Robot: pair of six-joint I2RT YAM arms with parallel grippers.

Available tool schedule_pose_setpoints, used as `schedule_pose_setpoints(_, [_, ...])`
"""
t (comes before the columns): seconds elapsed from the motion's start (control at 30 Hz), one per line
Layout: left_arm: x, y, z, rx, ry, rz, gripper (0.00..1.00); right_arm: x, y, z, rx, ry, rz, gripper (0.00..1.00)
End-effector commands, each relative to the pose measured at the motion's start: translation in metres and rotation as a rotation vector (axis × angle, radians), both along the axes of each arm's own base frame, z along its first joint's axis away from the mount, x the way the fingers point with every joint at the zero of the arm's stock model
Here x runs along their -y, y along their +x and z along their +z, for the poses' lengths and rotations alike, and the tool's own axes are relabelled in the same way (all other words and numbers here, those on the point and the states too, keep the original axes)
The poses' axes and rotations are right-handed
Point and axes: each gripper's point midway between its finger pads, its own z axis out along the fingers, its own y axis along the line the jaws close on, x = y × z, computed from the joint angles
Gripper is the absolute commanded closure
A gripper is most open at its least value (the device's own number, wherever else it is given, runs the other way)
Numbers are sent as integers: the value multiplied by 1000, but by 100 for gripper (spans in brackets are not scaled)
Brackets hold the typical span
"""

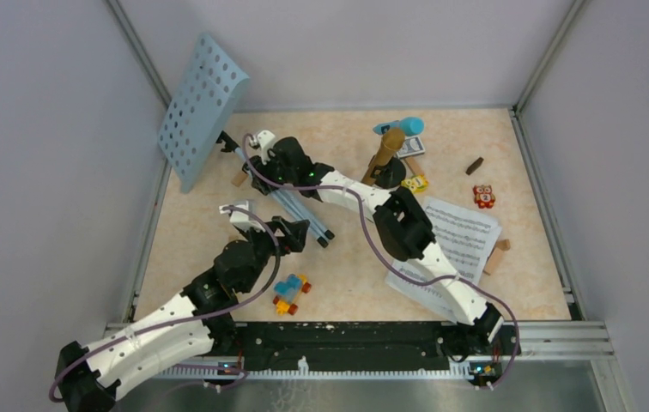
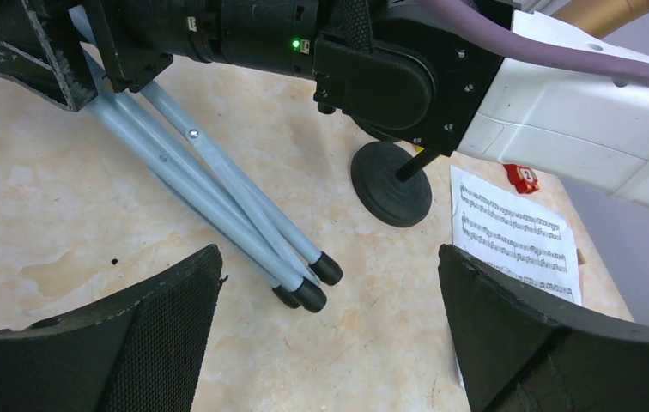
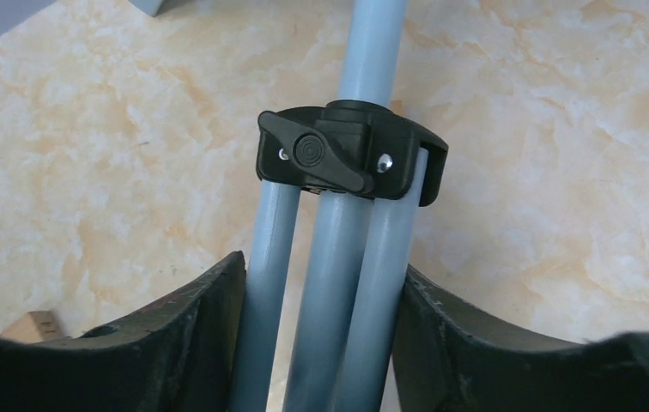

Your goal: Pack up the instrument practice props

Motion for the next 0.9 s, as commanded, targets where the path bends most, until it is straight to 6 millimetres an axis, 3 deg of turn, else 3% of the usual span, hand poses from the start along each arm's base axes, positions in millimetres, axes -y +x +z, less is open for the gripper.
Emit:
schedule_pose_setpoints(0.0, [0,-3,24,20,-17,-14,1,15,26,19,164,-62,-33,38])
schedule_pose_setpoints(0.2, [-8,-6,40,40,-25,2,1,33,17,63,168,-61,-35,24])
schedule_pose_setpoints(0.4, [-14,-10,48,37,-33,8,1,58,1,112,149,-28,-96,18])
schedule_pose_setpoints(0.43, [-14,-11,50,36,-37,4,1,65,-3,126,151,-14,-113,18])
schedule_pose_setpoints(0.73, [-29,-16,80,44,-45,39,1,116,-45,185,24,-9,-204,15])
schedule_pose_setpoints(0.83, [-36,-18,88,32,-35,57,1,141,-57,203,-58,-73,-277,15])
schedule_pose_setpoints(0.87, [-40,-19,91,24,-22,70,1,164,-69,218,-113,-112,-343,14])
